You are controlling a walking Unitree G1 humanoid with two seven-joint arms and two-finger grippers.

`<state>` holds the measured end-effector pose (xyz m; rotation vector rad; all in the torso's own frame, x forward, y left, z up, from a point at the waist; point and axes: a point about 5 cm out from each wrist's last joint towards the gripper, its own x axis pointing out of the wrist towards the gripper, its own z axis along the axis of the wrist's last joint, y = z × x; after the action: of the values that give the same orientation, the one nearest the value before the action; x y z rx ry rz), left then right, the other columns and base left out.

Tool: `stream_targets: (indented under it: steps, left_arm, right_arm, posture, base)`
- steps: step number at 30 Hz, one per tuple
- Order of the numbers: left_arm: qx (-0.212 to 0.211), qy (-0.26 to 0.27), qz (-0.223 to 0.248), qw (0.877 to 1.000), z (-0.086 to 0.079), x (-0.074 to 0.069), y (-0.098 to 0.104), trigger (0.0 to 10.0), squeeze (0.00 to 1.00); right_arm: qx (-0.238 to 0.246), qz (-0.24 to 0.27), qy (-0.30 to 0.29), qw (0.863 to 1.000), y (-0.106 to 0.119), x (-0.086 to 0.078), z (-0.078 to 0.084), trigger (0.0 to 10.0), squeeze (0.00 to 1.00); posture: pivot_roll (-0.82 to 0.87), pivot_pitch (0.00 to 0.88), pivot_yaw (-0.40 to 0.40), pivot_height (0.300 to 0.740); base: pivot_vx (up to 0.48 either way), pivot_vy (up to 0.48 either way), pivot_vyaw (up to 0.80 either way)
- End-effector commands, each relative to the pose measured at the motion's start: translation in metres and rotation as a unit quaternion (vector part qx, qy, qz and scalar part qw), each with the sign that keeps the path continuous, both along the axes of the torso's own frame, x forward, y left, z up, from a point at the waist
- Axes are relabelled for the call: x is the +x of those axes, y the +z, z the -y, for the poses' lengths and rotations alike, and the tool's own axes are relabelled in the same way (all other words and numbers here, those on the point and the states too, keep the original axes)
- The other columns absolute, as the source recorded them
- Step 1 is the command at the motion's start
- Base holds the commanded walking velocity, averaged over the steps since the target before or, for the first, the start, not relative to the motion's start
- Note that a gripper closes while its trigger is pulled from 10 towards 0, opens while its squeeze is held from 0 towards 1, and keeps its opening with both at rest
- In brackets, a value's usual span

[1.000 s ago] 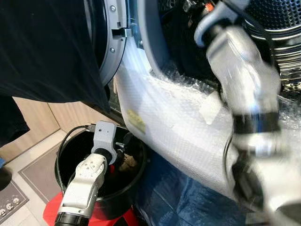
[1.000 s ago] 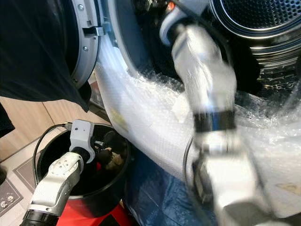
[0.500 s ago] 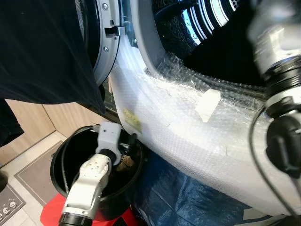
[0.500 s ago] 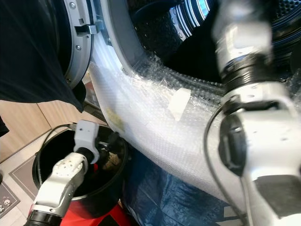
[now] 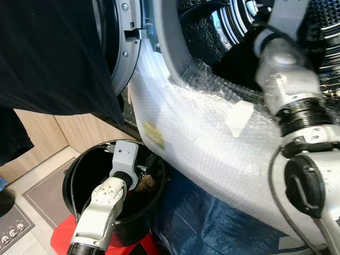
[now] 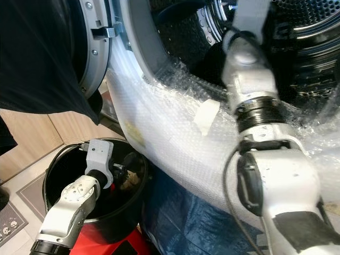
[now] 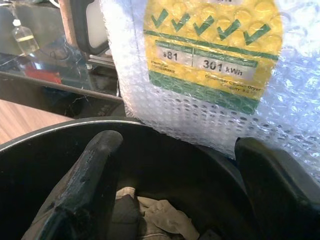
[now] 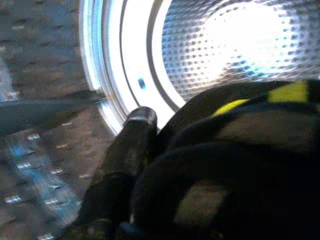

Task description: Clothes washing

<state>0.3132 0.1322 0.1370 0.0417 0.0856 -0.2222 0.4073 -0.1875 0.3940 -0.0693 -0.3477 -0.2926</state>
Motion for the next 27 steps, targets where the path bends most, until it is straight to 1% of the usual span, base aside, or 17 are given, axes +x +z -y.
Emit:
stream_targets:
  steps: [1,2,3,4,5,6,7,9,10,11,12,13,15,19,21,22,27]
  left_arm:
    - [-0.002,-0.003,0.006,1.000,0.001,-0.003,0.003,10.0,0.00]
    - [-0.002,-0.003,0.006,1.000,0.000,-0.004,0.002,10.0,0.00]
    - [-0.003,-0.002,0.006,1.000,0.000,-0.005,0.002,10.0,0.00]
    - [-0.003,-0.002,0.006,1.000,0.000,-0.005,0.002,10.0,0.00]
    - [-0.002,-0.003,0.005,1.000,0.000,-0.006,0.002,10.0,0.00]
    - [-0.002,-0.003,0.004,1.000,0.000,-0.006,0.001,10.0,0.00]
    - [-0.002,-0.004,0.004,1.000,0.000,-0.007,0.001,10.0,0.00]
    - [-0.001,-0.004,0.003,1.000,0.001,-0.007,0.001,10.0,0.00]
    - [-0.002,-0.005,0.003,1.000,0.001,-0.008,0.001,10.0,0.00]
    - [-0.002,-0.006,0.003,1.000,0.002,-0.008,0.001,10.0,0.00]
    - [-0.002,-0.006,0.003,1.000,0.002,-0.008,0.001,10.0,0.00]
    - [-0.002,-0.005,0.003,1.000,0.002,-0.008,0.002,10.0,0.00]
    - [-0.003,-0.005,0.003,1.000,0.002,-0.008,0.002,10.0,0.00]
    - [-0.005,-0.001,0.002,1.000,0.002,-0.009,0.001,10.0,0.00]
    - [-0.005,0.002,0.001,1.000,0.000,-0.010,0.001,10.0,0.00]
    - [-0.005,0.002,0.001,1.000,0.000,-0.010,0.001,10.0,0.00]
    - [-0.006,0.012,0.002,1.000,-0.003,-0.010,0.001,10.0,0.00]
  right_arm:
    - [0.000,0.007,-0.023,1.000,0.005,-0.006,0.014,10.0,1.00]
    - [0.008,0.013,-0.054,0.998,0.005,-0.013,0.034,10.0,1.00]
    - [0.011,0.015,-0.060,0.998,0.005,-0.016,0.041,10.0,1.00]
    - [0.011,0.015,-0.060,0.998,0.005,-0.016,0.041,10.0,1.00]
    - [0.014,0.019,-0.059,0.998,0.004,-0.021,0.045,10.0,0.79]
    - [0.017,0.024,-0.052,0.998,0.004,-0.024,0.045,10.0,0.03]
    - [0.018,0.024,-0.044,0.999,0.003,-0.025,0.043,10.0,0.00]
    - [0.016,0.023,-0.033,0.999,0.000,-0.028,0.039,10.0,0.00]
    - [0.021,0.023,-0.015,0.999,-0.003,-0.029,0.035,8.7,0.00]
    - [0.027,0.024,0.006,0.999,-0.007,-0.031,0.029,2.0,0.00]
    - [0.020,0.024,0.012,0.999,-0.010,-0.031,0.025,0.0,0.00]
    - [0.014,0.020,0.015,1.000,-0.012,-0.032,0.022,0.0,0.00]
    - [0.014,0.017,0.017,1.000,-0.013,-0.034,0.020,0.0,0.00]
    - [0.012,0.020,0.020,1.000,-0.010,-0.038,0.019,0.0,0.00]
    - [0.012,0.025,0.028,0.999,-0.007,-0.044,0.017,0.0,0.00]
    - [0.012,0.025,0.028,0.999,-0.007,-0.044,0.017,0.0,0.00]
    - [0.010,0.036,0.038,0.999,-0.002,-0.054,0.014,0.0,0.00]
  posture:
    - [0.08,0.054,-0.011,0.740]
    - [0.08,0.052,-0.010,0.740]
    - [0.08,0.052,-0.009,0.740]
    - [0.08,0.052,-0.009,0.740]
    - [0.08,0.055,-0.007,0.740]
    - [0.08,0.053,-0.008,0.740]
    - [0.08,0.053,-0.008,0.740]
    - [0.08,0.054,-0.009,0.740]
    - [0.08,0.051,-0.011,0.740]
    - [0.08,0.051,-0.011,0.740]
    - [0.08,0.053,-0.012,0.740]
    - [0.08,0.061,-0.012,0.740]
    - [0.08,0.071,-0.014,0.740]
    - [0.08,0.088,-0.018,0.740]
    - [0.09,0.096,-0.022,0.740]
    - [0.09,0.096,-0.022,0.740]
    - [0.09,0.103,-0.030,0.740]
  base:
    - [0.000,0.000,0.00]
    - [0.000,0.000,0.00]
    - [0.000,0.000,0.00]
    - [0.000,0.000,0.00]
    - [0.000,0.000,0.00]
    - [0.000,0.000,0.00]
    - [0.000,0.000,0.00]
    - [0.000,0.000,0.00]
    - [0.000,0.000,0.00]
    - [0.000,0.000,0.00]
    - [0.000,0.000,0.00]
    - [0.000,0.000,0.00]
    - [0.000,0.000,0.00]
    - [0.000,0.000,0.00]
    - [0.000,0.000,0.00]
    - [0.000,0.000,0.00]
    - [0.000,0.000,0.00]
